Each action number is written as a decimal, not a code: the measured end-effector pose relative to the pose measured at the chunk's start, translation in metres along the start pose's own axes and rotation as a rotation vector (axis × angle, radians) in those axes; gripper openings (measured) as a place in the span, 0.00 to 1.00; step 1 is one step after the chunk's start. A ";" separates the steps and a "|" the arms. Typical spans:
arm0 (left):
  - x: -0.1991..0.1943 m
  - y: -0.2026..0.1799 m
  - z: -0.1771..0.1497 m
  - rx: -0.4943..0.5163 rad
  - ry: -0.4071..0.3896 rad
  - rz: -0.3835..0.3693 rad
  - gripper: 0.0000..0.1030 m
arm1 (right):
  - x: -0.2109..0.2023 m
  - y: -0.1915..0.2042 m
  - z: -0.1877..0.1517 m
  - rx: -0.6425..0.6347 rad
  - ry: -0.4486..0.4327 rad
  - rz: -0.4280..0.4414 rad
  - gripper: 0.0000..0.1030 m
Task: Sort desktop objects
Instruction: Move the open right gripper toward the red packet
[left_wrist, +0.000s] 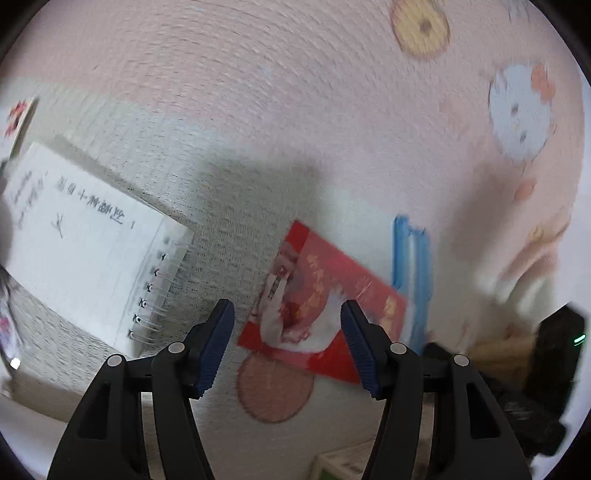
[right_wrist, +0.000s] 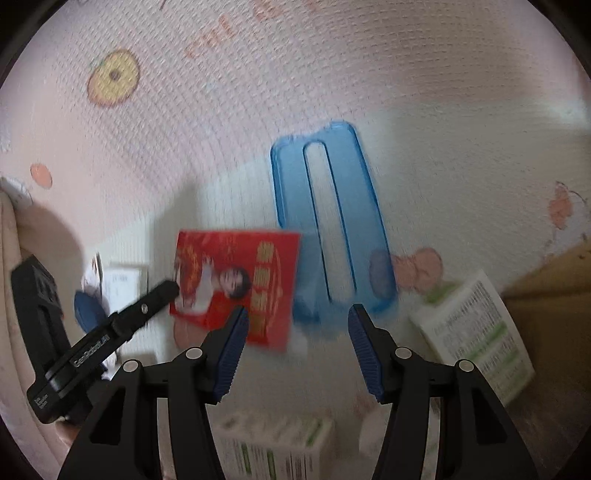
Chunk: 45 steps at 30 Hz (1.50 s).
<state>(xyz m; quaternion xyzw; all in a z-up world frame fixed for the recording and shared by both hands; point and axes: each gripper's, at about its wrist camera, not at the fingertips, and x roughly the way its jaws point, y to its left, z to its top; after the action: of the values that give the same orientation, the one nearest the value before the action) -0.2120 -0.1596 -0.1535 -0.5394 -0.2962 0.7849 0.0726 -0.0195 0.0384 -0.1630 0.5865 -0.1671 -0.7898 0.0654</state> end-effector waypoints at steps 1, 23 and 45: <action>0.000 0.002 -0.001 -0.009 -0.001 -0.011 0.62 | 0.002 -0.001 0.000 -0.002 -0.009 0.007 0.52; -0.054 -0.006 -0.032 0.086 -0.050 0.096 0.62 | 0.008 0.035 0.008 -0.106 -0.105 0.055 0.41; -0.067 0.086 0.077 0.147 -0.025 0.367 0.65 | 0.036 0.105 -0.010 -0.171 -0.003 0.229 0.59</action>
<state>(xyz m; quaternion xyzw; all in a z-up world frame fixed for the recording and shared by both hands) -0.2362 -0.2881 -0.1277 -0.5677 -0.1354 0.8112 -0.0363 -0.0304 -0.0730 -0.1628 0.5546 -0.1650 -0.7895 0.2045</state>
